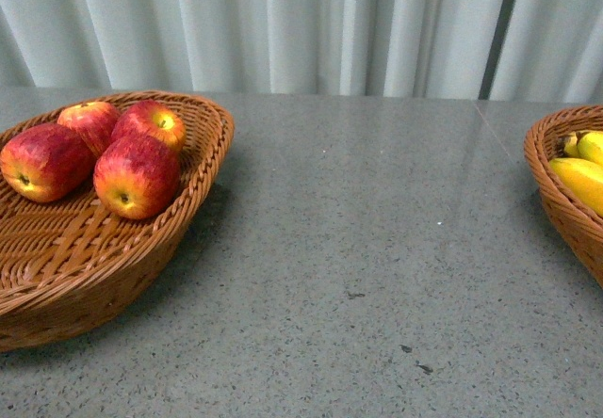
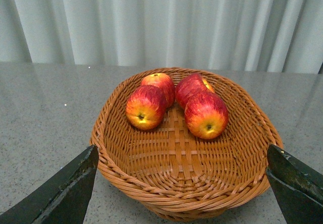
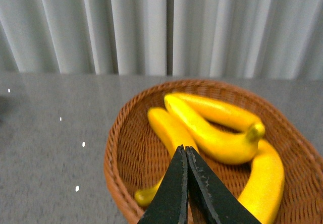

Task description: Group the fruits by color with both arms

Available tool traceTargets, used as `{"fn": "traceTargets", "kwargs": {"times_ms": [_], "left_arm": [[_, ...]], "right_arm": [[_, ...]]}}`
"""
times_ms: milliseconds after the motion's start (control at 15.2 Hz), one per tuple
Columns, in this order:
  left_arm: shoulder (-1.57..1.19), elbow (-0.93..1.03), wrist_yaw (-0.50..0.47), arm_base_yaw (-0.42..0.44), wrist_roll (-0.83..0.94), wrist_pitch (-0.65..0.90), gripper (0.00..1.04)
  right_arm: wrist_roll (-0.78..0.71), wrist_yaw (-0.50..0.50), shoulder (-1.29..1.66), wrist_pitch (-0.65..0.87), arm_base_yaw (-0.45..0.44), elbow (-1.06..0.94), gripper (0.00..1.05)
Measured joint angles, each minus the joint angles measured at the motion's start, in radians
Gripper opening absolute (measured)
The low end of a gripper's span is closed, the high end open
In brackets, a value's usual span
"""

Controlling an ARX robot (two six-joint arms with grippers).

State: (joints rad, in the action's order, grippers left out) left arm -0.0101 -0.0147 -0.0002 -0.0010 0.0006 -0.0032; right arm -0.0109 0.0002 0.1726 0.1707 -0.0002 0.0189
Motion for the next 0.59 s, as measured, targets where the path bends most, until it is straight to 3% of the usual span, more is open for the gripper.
{"fn": "traceTargets", "kwargs": {"times_ms": [66, 460, 591], "left_arm": [[0.000, 0.000, -0.001, 0.000, 0.000, 0.000, 0.98], [0.000, 0.000, 0.000, 0.000, 0.000, 0.000, 0.98], [0.000, 0.000, 0.000, 0.000, 0.000, 0.000, 0.98]], "right_arm": [[0.000, -0.001, -0.108, -0.163, 0.000, -0.006, 0.02], [0.000, 0.000, -0.169, -0.175, 0.000, -0.006, 0.02], [0.000, 0.000, -0.169, -0.175, 0.000, -0.006, 0.10]]}}
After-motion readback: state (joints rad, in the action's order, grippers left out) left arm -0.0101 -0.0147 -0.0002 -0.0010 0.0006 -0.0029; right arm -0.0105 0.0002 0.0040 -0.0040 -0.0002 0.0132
